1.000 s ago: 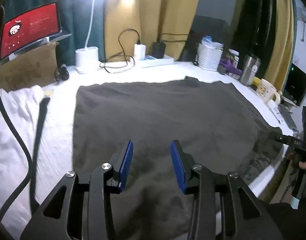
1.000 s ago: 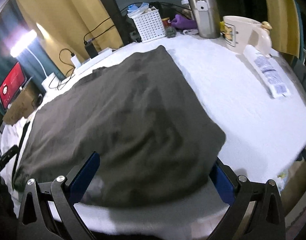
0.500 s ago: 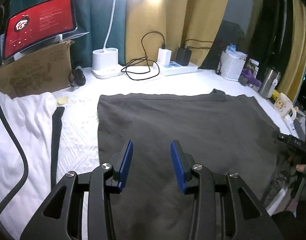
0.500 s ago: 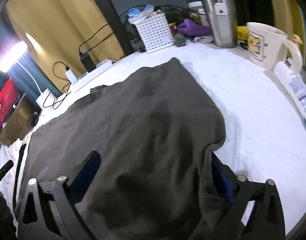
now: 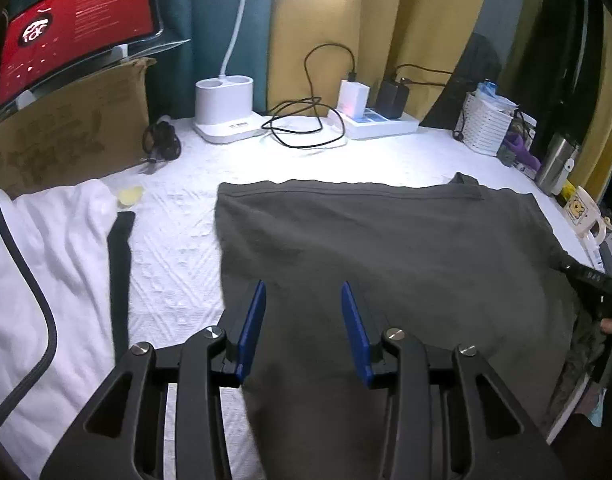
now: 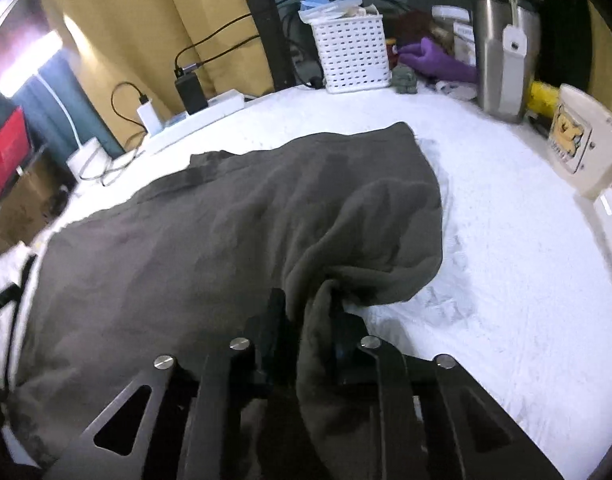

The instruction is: Fold small clothes

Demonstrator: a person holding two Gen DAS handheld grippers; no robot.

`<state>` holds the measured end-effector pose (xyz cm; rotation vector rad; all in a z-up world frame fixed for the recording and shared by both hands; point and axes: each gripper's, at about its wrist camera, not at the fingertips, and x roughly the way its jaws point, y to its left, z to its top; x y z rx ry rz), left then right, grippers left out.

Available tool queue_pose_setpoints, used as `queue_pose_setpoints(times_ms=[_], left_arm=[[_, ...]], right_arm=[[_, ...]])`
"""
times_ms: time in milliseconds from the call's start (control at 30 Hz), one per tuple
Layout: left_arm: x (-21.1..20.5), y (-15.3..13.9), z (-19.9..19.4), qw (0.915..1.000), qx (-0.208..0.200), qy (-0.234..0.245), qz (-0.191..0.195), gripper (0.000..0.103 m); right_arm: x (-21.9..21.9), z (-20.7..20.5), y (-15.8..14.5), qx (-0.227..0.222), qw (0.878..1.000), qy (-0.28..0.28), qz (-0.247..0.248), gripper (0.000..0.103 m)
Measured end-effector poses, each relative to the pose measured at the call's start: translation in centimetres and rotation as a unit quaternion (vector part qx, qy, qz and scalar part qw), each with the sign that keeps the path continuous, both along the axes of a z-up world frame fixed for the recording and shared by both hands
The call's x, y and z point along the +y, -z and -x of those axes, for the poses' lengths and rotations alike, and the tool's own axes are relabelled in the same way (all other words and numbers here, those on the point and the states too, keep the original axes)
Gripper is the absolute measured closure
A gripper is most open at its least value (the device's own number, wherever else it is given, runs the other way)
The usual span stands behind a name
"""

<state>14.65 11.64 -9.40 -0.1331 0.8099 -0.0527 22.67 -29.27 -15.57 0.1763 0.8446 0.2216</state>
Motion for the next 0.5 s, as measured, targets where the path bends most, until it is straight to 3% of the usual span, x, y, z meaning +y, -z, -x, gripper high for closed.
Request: queue_pose_setpoints(times_ms=[67, 200, 367, 500], left_arm=[[0.4, -0.1, 0.1, 1.0, -0.003, -0.005, 0.001, 0.064], [1.2, -0.2, 0.6, 0.9998, -0.01, -0.01, 0.012, 0.064], [2.3, -0.6, 1.8, 0.9989, -0.03, -0.013, 0.034, 0.064], [3.2, -1.2, 3.3, 0.9974, -0.055, -0.012, 0.044, 0.064]], right_arm=[[-0.4, -0.3, -0.8, -0.002, 1.0, -0.002, -0.012, 0.092], [1.5, -0.3, -3.4, -0.027, 0.999, -0.02, 0.022, 0.093], [7.1, 0.2, -6.9, -0.069, 0.991, -0.076, 0.083, 0.093], [13.8, 1.3, -8.9, -0.098, 0.977, -0.146, 0.119, 0.093]])
